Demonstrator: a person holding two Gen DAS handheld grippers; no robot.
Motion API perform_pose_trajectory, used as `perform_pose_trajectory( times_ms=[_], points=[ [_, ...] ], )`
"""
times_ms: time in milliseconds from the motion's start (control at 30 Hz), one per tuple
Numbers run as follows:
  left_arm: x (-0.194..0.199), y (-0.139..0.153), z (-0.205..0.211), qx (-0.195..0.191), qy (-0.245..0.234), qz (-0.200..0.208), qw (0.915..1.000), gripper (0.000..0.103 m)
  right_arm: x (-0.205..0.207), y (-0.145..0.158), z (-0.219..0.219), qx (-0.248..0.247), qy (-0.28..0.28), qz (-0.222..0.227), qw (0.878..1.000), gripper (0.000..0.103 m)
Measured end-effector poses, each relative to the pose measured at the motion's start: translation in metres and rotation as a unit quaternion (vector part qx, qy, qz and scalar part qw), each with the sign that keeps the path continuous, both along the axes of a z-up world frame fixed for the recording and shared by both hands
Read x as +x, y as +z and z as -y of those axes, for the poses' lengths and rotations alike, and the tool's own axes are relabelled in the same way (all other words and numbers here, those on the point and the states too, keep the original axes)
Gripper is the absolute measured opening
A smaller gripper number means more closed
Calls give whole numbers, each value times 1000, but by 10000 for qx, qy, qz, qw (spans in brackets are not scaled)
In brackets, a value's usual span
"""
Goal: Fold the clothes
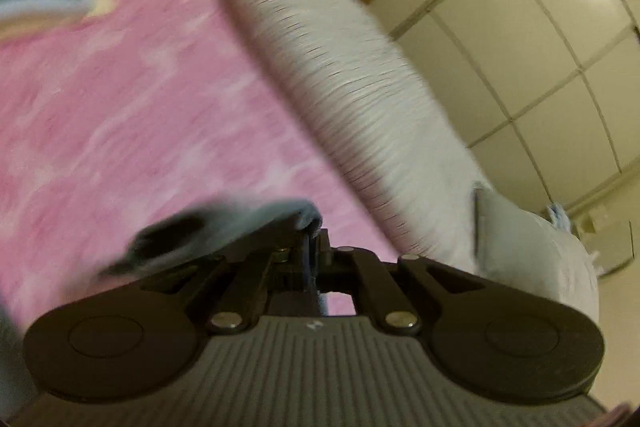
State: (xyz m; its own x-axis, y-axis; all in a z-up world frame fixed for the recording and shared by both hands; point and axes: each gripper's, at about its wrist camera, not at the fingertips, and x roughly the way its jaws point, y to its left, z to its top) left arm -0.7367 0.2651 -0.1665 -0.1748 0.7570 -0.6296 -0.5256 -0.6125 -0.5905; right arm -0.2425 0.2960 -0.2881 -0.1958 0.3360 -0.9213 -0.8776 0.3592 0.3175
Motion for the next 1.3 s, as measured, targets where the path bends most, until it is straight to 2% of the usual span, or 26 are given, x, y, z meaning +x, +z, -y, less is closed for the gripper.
perform_pose_trajectory(
  times_ms=[33,133,200,267,333,367,433,467,533,600,667,733,833,900,933,967,1000,1100,1167,1300],
  points=[
    [0,1,-25,-22,-109,-89,9999,0,1,1,-3,32,-32,-23,10000,39],
    [-8,-25,-119,-537,-433,-168,9975,5,2,0,-9,83,-76,-91,9999,39],
    [-15,-59,-172,-1265,-420,-40,9911,7,1,-1,-12,73,-62,-105,9999,39],
    [-19,-86,-199,-1914,-332,-79,9809,11,1,0,-13,56,-36,-90,9999,39],
    [-18,-102,-196,-2263,-397,-242,9730,13,4,0,-12,61,-63,-72,9999,39],
    [-17,-110,-192,-2418,-408,-292,9690,19,6,-1,-11,52,-89,-63,9999,39],
    [-21,-130,-165,-2564,-247,-122,9662,28,11,-4,-10,11,-167,-48,9998,39],
    [-23,-140,-150,-2616,-161,-7,9651,28,14,-6,-9,-20,-219,-41,9998,39],
    [-28,-161,-115,-2523,58,465,9665,28,17,-11,-9,-106,-344,-44,9993,39],
    [-34,-180,-88,-2429,364,712,9667,27,17,-16,-9,-200,-379,-49,9991,39],
    [-42,-194,-72,-2287,685,713,9685,27,14,-19,-12,-248,-307,-20,9992,39],
    [-47,-201,-69,-2069,801,648,9729,27,8,-20,-16,-262,-159,46,9995,39],
    [-55,-219,-81,-1830,668,587,9791,27,-4,-20,-22,-241,71,124,9996,39],
    [-56,-229,-93,-1942,577,473,9781,25,-11,-21,-24,-224,192,164,9994,39],
    [-55,-230,-95,-1911,568,375,9792,20,-15,-21,-24,-196,229,187,9994,39],
    [-54,-230,-96,-1867,478,305,9808,6,-17,-21,-23,-165,250,218,9993,39],
    [-53,-229,-97,-1812,384,233,9824,6,-19,-20,-23,-133,272,249,9992,39],
    [-52,-206,-83,-1491,30,-14,9888,4,-19,-16,-21,-48,234,295,9993,39],
    [-52,-178,-61,-1205,-256,-297,9919,4,-18,-11,-19,34,199,287,9994,39],
    [-58,-189,-12,-1933,-433,-623,9782,5,-14,-1,-15,161,157,281,9994,39]
  ],
)
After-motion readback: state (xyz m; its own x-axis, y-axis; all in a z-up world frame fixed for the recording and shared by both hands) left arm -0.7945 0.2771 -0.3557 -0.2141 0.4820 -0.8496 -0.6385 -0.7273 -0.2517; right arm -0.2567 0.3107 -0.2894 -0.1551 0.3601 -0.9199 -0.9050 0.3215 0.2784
